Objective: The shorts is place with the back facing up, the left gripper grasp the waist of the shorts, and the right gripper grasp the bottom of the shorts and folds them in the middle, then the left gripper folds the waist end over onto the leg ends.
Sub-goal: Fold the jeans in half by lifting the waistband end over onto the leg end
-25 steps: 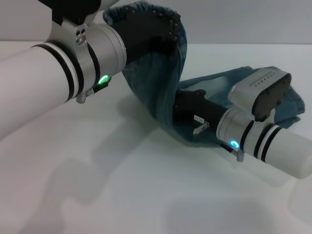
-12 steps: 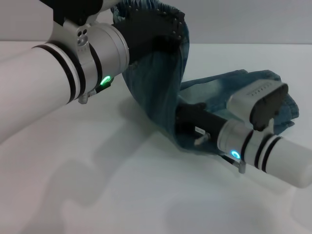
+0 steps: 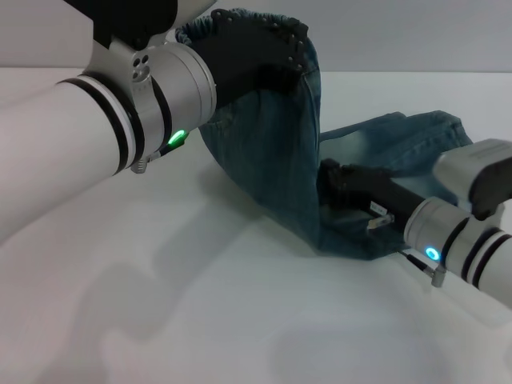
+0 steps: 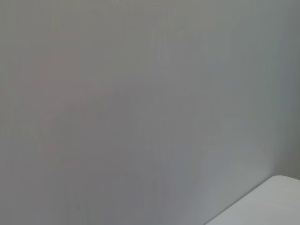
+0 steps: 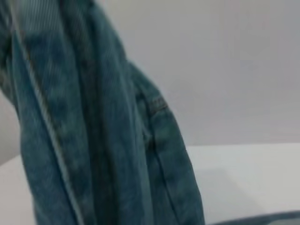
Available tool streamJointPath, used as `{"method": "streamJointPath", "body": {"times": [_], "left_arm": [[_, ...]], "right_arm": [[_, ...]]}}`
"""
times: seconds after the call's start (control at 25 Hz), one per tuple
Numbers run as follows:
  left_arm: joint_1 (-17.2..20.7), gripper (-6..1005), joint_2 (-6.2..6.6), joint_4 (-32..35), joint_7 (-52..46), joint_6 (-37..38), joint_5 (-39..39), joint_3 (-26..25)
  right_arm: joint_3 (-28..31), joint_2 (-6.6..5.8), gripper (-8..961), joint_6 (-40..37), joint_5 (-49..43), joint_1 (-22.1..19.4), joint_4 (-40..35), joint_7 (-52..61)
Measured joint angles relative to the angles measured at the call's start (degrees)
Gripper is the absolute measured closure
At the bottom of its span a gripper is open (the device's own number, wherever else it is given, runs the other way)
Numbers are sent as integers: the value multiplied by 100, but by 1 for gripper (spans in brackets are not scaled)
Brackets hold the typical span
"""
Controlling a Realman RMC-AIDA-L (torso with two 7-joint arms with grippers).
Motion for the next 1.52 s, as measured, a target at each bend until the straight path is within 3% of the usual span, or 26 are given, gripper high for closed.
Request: {"method": "streamJointPath", "body": {"times": [0.28, 0.68, 1.12, 1.52], "left_arm": [[-6, 963, 0, 1, 0, 0, 7, -2], [32, 963, 0, -270, 117, 1, 1, 20], [-20, 963, -6, -344, 237, 108, -21, 112], [-30, 963, -9, -144, 221, 355, -32, 265]], "right_arm": [[234, 54, 955, 130, 29, -367, 390, -864], [582, 87, 954, -683, 166, 78, -88, -920], [-588, 107, 954, -739, 506, 828, -96, -305], [-832, 107, 955, -882, 779, 1095, -284, -339]]}}
